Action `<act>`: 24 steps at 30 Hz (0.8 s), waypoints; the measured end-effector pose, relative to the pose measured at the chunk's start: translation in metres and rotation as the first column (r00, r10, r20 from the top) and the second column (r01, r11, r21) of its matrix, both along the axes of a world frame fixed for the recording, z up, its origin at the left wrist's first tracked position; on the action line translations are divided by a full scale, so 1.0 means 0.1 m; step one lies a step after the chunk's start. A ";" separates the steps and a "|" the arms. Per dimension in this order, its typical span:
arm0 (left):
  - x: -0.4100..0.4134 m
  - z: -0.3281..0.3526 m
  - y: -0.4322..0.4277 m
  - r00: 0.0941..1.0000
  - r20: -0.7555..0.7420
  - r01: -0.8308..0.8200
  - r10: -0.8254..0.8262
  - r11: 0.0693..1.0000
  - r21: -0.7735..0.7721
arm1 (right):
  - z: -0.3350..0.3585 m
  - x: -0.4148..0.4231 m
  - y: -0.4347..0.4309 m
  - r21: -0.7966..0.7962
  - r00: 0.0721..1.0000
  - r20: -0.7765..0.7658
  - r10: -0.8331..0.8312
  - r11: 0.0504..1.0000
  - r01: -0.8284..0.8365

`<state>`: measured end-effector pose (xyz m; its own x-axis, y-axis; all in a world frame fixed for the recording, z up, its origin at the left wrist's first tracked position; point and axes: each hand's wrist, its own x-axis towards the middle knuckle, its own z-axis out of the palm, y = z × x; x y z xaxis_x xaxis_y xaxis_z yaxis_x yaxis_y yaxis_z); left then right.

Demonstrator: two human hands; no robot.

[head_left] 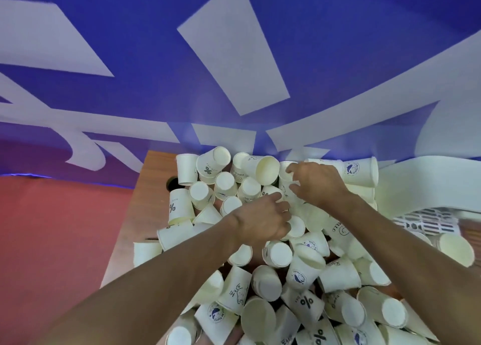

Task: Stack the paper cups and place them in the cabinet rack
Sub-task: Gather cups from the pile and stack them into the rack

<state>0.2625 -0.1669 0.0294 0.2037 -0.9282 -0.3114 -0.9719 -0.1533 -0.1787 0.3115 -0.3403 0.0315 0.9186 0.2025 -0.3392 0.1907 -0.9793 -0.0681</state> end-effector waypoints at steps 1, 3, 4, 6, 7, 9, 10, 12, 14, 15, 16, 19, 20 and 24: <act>-0.03 0.02 0.00 1.000 0.006 -0.018 0.018 1.000 -0.024 | 0.04 -0.05 -0.02 0.007 1.000 0.010 -0.026 1.000 0.026; -0.10 0.10 0.01 0.997 0.021 -0.071 0.074 0.993 -0.098 | 0.13 -0.15 -0.05 0.024 0.997 0.039 -0.062 0.998 0.061; -0.14 0.15 0.02 0.993 0.016 -0.110 0.114 0.983 -0.149 | 0.17 -0.22 -0.07 0.028 0.996 0.056 -0.071 0.997 0.069; -0.22 0.23 0.02 0.983 -0.007 -0.181 0.185 0.953 -0.243 | 0.26 -0.34 -0.10 0.037 0.991 0.097 -0.095 0.995 0.092; -0.25 0.27 0.02 0.977 -0.015 -0.207 0.212 0.938 -0.279 | 0.30 -0.41 -0.13 0.053 0.986 0.119 -0.115 0.993 0.109; -0.32 0.34 0.00 0.966 -0.020 -0.249 0.257 0.911 -0.329 | 0.39 -0.54 -0.22 0.113 0.973 0.158 -0.165 0.982 0.148; -0.35 0.37 -0.02 0.960 -0.024 -0.268 0.278 0.898 -0.348 | 0.43 -0.61 -0.28 0.148 0.966 0.174 -0.193 0.975 0.168; -0.42 0.44 -0.09 0.948 -0.043 -0.307 0.316 0.870 -0.386 | 0.51 -0.76 -0.42 0.207 0.950 0.199 -0.242 0.958 0.200; -0.49 0.49 -0.22 0.936 -0.080 -0.343 0.343 0.837 -0.426 | 0.55 -0.95 -0.61 0.254 0.928 0.235 -0.290 0.940 0.230; -0.52 0.50 -0.31 0.932 -0.095 -0.354 0.349 0.823 -0.445 | 0.54 -1.06 -0.72 0.287 0.911 0.255 -0.324 0.925 0.249; -0.56 0.50 -0.40 0.930 -0.110 -0.361 0.352 0.805 -0.472 | 0.54 -1.18 -0.84 0.324 0.892 0.267 -0.365 0.906 0.273; -0.69 0.46 -0.74 0.935 -0.146 -0.350 0.324 0.772 -0.531 | 0.52 -1.57 -1.25 0.407 0.832 0.231 -0.505 0.827 0.388; -0.74 0.43 -0.86 0.940 -0.158 -0.338 0.302 0.764 -0.550 | 0.51 -1.70 -1.39 0.417 0.821 0.217 -0.528 0.810 0.411; -0.87 0.36 -1.40 0.953 -0.166 -0.303 0.255 0.743 -0.597 | 0.45 -2.01 -2.00 0.375 0.796 0.232 -0.559 0.806 0.457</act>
